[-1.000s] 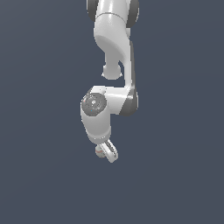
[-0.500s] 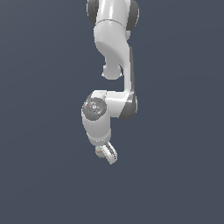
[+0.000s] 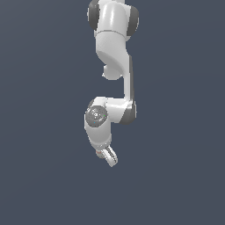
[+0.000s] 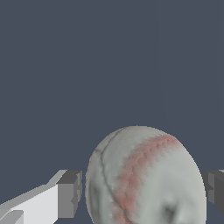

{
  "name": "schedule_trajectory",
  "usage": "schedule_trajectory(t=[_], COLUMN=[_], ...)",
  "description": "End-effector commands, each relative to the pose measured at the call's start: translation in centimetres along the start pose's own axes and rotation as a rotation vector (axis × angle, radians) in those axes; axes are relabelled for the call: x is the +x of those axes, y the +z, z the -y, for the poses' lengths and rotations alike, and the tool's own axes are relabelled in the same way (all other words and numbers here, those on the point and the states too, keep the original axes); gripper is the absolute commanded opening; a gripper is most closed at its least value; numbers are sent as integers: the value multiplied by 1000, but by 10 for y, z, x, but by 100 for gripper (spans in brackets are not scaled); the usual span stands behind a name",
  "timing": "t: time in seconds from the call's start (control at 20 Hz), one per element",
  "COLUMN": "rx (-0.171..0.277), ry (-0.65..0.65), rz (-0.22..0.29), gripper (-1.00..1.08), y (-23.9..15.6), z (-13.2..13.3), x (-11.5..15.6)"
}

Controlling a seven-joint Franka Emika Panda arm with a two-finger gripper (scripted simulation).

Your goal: Pick up the object and move it to a goal position.

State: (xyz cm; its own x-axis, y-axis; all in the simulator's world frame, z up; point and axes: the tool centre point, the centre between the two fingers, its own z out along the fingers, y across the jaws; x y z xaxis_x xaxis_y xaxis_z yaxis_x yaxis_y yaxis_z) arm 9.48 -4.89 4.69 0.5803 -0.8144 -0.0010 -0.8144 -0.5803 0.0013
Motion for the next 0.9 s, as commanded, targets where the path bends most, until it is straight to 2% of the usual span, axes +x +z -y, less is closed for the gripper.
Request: schedule_trajectory(t=[0.0,0.85], rx=[1,0], ry=[0,0], rz=[-1,0], gripper=[-100,-100], y=[-1,-3], z=[1,-2], x=[0,-6])
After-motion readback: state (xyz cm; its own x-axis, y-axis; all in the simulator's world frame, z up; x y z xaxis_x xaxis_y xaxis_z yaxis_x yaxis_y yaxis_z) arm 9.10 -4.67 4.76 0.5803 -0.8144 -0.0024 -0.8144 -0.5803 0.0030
